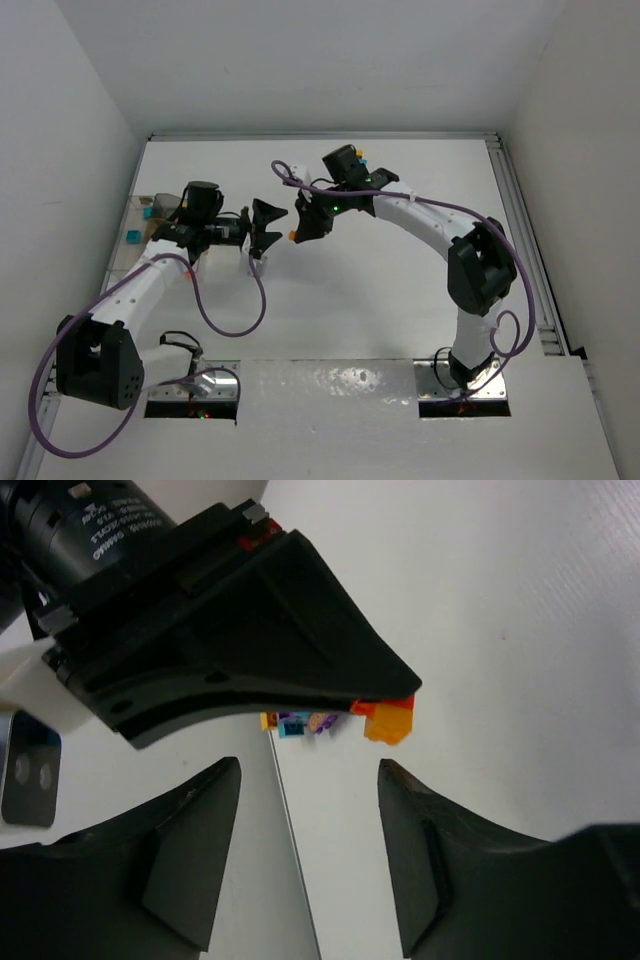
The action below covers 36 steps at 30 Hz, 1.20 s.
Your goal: Sort the legos into containers by color
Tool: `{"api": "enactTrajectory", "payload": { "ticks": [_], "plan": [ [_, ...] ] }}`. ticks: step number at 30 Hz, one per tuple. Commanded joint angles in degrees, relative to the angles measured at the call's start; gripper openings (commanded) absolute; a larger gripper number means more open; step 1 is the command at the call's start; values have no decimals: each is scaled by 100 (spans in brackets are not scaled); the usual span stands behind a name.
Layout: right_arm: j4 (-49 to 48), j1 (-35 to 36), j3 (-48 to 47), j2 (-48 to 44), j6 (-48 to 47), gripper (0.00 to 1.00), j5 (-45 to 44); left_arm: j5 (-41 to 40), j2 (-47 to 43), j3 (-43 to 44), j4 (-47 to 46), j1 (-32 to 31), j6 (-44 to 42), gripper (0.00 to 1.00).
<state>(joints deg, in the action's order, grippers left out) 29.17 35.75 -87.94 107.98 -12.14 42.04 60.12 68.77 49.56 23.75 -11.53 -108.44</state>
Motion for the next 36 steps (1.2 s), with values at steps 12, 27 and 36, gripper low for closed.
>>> {"api": "enactTrajectory", "payload": {
  "ticks": [12,27,36],
  "plan": [
    [-552,108,-188,-190,326,0,199,-378,277,326,1176,-403,-1065,47],
    [-517,222,-162,-234,195,0,129,-510,295,309,614,-508,-714,5],
    [-282,222,-74,-260,-59,0,-19,-799,286,265,236,-508,-231,0]
  ]
}}
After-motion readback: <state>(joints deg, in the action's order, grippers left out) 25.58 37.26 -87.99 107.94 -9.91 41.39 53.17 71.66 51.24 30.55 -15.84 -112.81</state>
